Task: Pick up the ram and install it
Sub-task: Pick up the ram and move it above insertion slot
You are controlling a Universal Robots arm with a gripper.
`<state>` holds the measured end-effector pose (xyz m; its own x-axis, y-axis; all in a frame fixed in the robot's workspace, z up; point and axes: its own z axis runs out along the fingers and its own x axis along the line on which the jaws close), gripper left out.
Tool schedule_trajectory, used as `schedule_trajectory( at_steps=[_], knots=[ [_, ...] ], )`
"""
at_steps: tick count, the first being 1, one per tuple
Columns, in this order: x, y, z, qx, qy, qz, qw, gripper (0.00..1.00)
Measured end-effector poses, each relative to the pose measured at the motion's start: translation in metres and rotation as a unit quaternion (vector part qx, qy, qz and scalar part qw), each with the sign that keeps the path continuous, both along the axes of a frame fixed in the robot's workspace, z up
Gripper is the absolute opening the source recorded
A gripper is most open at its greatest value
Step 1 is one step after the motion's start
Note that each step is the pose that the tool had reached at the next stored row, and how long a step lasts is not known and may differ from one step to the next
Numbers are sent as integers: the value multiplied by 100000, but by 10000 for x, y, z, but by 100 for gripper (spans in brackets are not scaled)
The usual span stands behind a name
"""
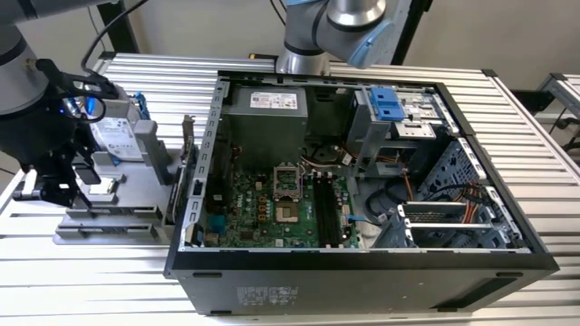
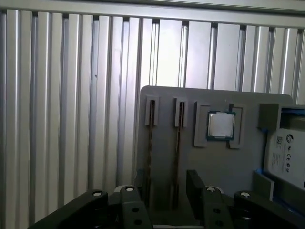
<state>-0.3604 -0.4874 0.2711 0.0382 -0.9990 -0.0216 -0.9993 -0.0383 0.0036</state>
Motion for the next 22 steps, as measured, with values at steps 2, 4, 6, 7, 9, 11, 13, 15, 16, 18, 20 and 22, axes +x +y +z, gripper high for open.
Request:
schedule_trajectory(
  at_steps=[2, 4, 6, 7, 9, 11, 13, 15, 16, 18, 20, 22],
  knots=[
    [0, -5, -36, 2, -3, -8, 100000, 100],
    [0, -12, -73, 1, -1, -16, 100000, 100],
    [0, -17, -108, -1, 3, -27, 100000, 100],
    [0, -19, -127, 0, 0, -47, 100000, 100],
    [0, -22, -163, 2, -3, -124, 100000, 100],
    [0, -24, -199, -4, 8, -349, 99999, 100],
    [0, -25, -235, 3, 0, -1162, 99993, 100],
    [0, -27, -271, 1, 1, -1791, 99984, 100],
    [0, -29, -288, 1, -2, -1826, 99983, 100],
    [0, -34, -322, -3, 4, -1829, 99983, 100],
    [0, -46, -357, -9, 28, -1827, 99983, 100],
    [1, -62, -394, -2, 43, -1829, 99983, 100]
  ],
)
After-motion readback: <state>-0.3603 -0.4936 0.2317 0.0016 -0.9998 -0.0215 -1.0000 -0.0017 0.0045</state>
